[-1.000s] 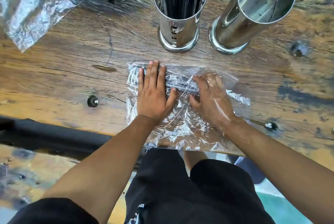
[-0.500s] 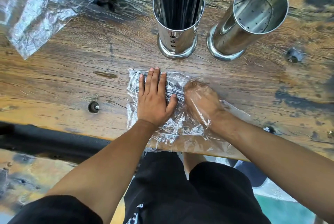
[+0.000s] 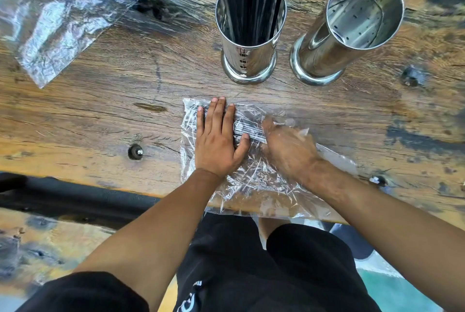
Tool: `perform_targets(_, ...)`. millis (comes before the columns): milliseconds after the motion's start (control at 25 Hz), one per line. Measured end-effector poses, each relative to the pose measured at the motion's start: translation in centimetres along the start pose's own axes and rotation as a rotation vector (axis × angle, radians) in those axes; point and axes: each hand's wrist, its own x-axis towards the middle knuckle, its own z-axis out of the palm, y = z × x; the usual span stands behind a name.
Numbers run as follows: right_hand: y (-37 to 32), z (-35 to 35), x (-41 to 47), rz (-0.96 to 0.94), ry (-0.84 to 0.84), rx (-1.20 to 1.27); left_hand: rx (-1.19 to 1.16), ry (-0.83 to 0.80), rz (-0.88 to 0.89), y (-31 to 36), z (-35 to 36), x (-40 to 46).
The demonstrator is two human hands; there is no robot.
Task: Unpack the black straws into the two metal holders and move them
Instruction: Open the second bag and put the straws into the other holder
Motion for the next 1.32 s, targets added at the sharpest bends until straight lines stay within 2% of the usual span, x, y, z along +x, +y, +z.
perform_targets(80, 0.6, -0.8, -0.9, -0.041, -0.025, -0.141, -0.012, -0.003, -0.005, 0.1, 0.0, 0.0)
perform_targets(160, 2.2, -1.3, -2.1, -0.104, 0.005, -0.176, -0.017, -0.009, -0.006, 0.0, 0.1, 0.0)
perform_targets(240, 4.2, -1.6, -3.3, -0.029, 0.086, -0.021, -0.018, -0.024, -0.001, -0.1, 0.3, 0.1)
perform_targets(320, 5.8, -1.5, -4.4, -0.04, 0.182, 0.006, 0.003, -0.052, 0.008, -0.2, 0.6, 0.1)
perform_targets(480, 4.3, -1.9, -3.7, 0.05, 0.08, -0.239, 0.043, -0.093, 0.024, -0.1, 0.9, 0.1)
perform_targets(600, 2.7, -1.8, -2.8, 0.059, 0.041, -0.325, 0.046, -0.089, 0.025, -0.2, 1.0, 0.1)
perform_targets(840, 1.6, -1.8, -1.5, 0.011, 0.021, -0.204, 0.039, -0.056, 0.027, -0.2, 1.1, 0.1)
perform_targets(1160, -0.1, -1.0, -1.0, -0.073, 0.045, -0.229, 0.029, -0.081, 0.02, -0.3, 0.9, 0.0)
perform_targets(1320, -0.5, -1.3, -1.3, 0.02, 0.008, -0.165, 0.041, -0.128, 0.018, -0.1, 0.6, 0.1)
